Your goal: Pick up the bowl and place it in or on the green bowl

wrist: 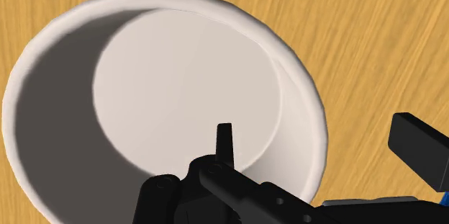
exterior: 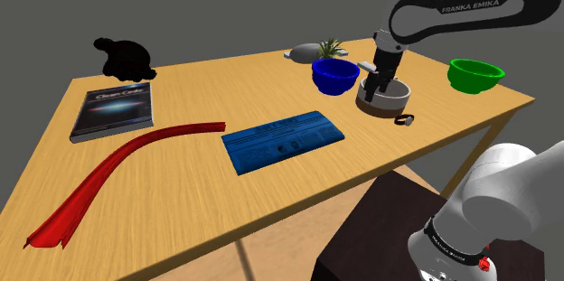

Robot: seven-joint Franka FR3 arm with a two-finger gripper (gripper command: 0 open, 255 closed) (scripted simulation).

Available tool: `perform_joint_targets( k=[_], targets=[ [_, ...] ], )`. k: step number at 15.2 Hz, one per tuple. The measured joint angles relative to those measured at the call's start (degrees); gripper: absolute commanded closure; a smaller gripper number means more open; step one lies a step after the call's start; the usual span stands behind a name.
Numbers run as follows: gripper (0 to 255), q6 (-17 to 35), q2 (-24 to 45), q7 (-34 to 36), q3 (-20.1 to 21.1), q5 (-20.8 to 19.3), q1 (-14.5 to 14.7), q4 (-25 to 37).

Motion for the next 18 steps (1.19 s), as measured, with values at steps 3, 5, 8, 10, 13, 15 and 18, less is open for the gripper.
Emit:
perform_joint_targets(
  k=[3,5,8,10,13,15,18],
  targets=[
    [0,2.6,0.5,0.01,-0.37,-0.23,-0.08,-2.1],
    [0,3.42,0.6,0.01,-0.48,-0.33,-0.12,-2.81],
    [0,3.63,0.62,0.05,-0.48,-0.33,-0.11,-2.98],
    [0,3.66,0.62,0.06,-0.48,-0.33,-0.11,-3.0],
    [255,3.66,0.62,0.06,-0.48,-0.33,-0.11,-3.0],
    [255,3.66,0.62,0.06,-0.48,-0.33,-0.11,-3.0],
    [255,3.66,0.62,0.06,-0.48,-0.33,-0.11,-3.0]
  ],
)
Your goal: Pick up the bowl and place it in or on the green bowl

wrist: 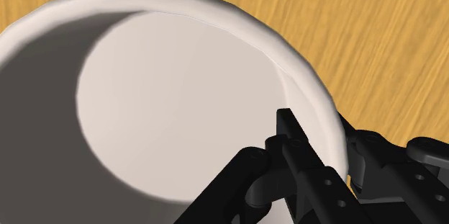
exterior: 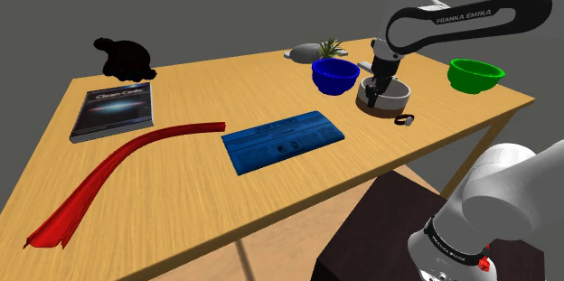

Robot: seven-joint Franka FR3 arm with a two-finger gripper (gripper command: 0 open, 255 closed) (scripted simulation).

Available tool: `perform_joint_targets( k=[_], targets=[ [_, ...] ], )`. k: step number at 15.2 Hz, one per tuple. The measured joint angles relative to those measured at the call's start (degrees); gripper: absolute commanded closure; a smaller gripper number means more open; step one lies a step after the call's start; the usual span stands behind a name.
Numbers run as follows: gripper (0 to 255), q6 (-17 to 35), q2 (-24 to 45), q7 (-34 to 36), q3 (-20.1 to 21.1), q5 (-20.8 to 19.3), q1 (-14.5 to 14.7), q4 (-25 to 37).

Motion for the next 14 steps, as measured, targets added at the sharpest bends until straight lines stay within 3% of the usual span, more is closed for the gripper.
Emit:
perform_joint_targets(
  k=[4,14],
  targets=[
    [255,-0.42,-0.12,-0.01,0.05,0.03,0.0,0.28],
    [255,-7.99,-1.07,-0.15,1.06,0.71,0.29,6.9]
  ],
)
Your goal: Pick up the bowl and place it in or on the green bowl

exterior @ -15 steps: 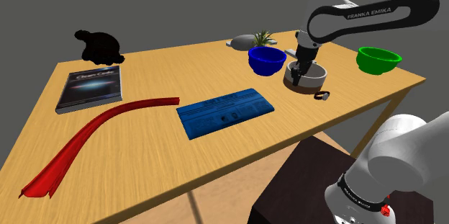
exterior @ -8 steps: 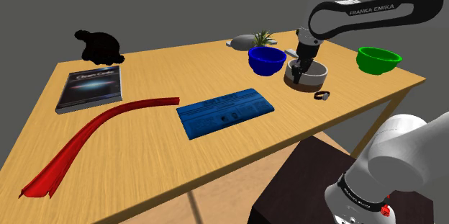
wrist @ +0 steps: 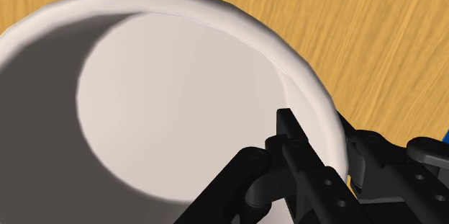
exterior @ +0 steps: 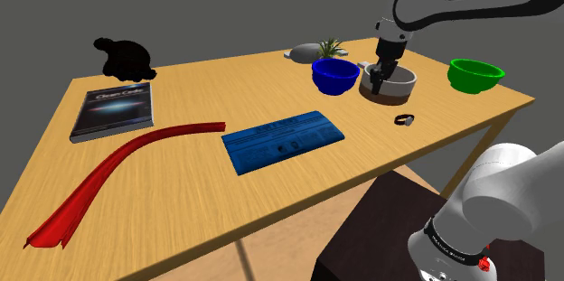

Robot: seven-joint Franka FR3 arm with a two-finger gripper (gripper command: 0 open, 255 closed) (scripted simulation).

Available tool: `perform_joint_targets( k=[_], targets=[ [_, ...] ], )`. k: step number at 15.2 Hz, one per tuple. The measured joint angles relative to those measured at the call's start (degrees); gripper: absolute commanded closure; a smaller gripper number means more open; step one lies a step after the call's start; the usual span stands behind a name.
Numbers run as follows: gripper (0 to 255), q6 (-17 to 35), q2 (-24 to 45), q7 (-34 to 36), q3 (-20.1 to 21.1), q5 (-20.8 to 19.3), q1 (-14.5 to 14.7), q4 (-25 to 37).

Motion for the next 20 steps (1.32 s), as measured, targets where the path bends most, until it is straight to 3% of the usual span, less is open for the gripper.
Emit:
perform_joint_targets(
  k=[20],
  targets=[
    [255,-15.02,1.82,-0.71,1.4,1.42,0.77,16.81]
  ],
)
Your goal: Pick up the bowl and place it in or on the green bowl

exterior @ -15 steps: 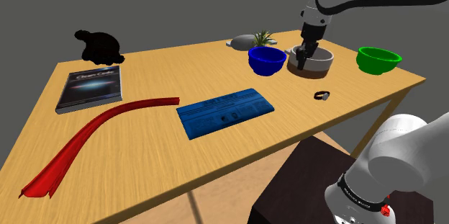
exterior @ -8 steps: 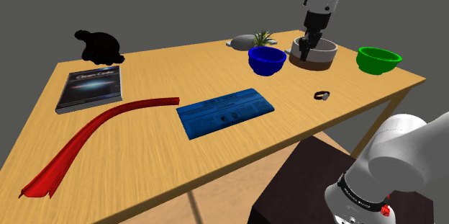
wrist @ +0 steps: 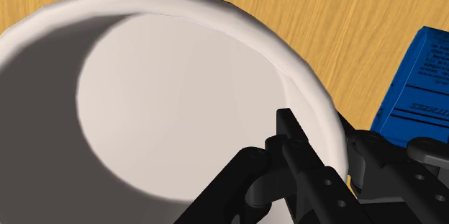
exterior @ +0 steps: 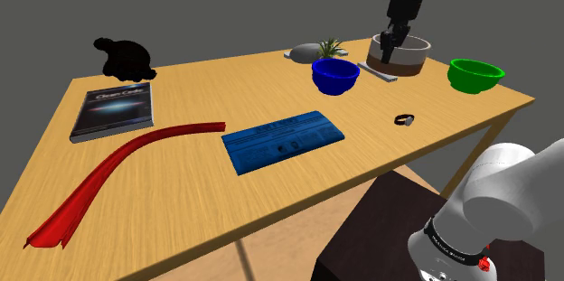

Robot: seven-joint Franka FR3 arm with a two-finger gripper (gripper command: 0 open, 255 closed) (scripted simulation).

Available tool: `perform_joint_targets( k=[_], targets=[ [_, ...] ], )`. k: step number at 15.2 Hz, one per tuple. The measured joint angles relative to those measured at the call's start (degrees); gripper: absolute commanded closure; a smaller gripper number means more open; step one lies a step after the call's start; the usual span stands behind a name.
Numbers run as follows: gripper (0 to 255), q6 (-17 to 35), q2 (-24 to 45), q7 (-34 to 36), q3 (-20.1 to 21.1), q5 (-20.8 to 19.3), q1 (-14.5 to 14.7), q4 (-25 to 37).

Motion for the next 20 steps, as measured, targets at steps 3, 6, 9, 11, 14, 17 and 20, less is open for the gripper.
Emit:
perform_joint_targets(
  k=[3,6,9,11,14,17,20],
  targets=[
    [255,-1.47,0.43,-0.62,-0.32,-0.07,-0.07,1.95],
    [255,-1.98,0.21,-4.05,-2.93,-1.4,-1.11,2.6],
    [255,-2.5,-0.19,-8.25,-6.15,-3.04,-2.35,3.29],
    [255,-2.63,0.34,-11.07,-8.39,-3.94,-2.98,4.33],
    [255,-2.63,1.12,-15.51,-11.95,-5.25,-3.91,5.79],
    [255,-2.78,2.66,-20.1,-15.68,-6.14,-4.58,8.23],
    [255,-2.51,5.09,-24.99,-19.93,-6.54,-4.98,11.07]
  ],
)
